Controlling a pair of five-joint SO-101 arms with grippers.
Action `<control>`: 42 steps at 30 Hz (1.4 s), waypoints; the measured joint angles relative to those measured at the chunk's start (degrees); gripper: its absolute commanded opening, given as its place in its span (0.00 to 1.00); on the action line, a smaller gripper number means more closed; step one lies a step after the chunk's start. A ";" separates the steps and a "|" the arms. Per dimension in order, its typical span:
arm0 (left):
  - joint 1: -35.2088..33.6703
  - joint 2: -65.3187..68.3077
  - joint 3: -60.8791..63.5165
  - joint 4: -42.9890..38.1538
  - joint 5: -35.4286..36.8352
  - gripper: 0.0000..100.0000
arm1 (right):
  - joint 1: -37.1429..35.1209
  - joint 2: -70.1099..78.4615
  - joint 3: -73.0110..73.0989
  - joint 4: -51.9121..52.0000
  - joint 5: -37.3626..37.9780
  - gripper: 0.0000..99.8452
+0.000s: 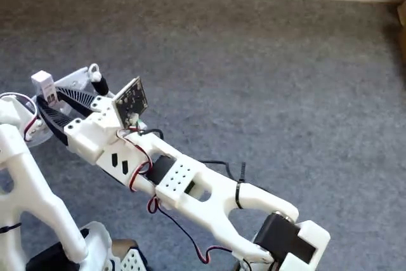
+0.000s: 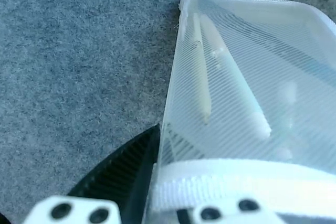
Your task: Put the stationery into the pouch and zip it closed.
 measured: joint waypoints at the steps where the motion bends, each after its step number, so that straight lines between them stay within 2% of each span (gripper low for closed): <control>1: 0.00 0.00 0.00 0.00 0.00 0.01 | 0.00 0.00 0.00 0.00 2.02 0.01; 4: 0.00 0.00 0.00 0.00 0.00 0.01 | 0.00 0.09 0.00 0.00 7.91 0.02; 11: 0.09 0.00 0.00 0.00 0.09 0.01 | 0.00 0.09 0.00 0.00 10.46 0.23; 19: 0.70 0.00 -0.09 -0.18 0.18 0.01 | 0.00 -0.53 0.09 0.26 10.46 0.23; 30: 0.70 0.00 -0.09 -0.18 0.00 0.01 | 0.35 -11.43 0.09 13.19 10.55 0.23; 32: 0.70 0.00 -0.09 -0.18 0.00 0.01 | 0.97 -12.92 0.09 15.91 10.55 0.21; 38: 0.70 0.00 -0.09 -0.18 0.00 0.01 | 2.99 -15.47 0.09 27.52 10.55 0.01; 42: 0.70 0.00 -0.09 -0.18 0.00 0.01 | 2.99 -16.44 0.09 31.65 10.81 0.01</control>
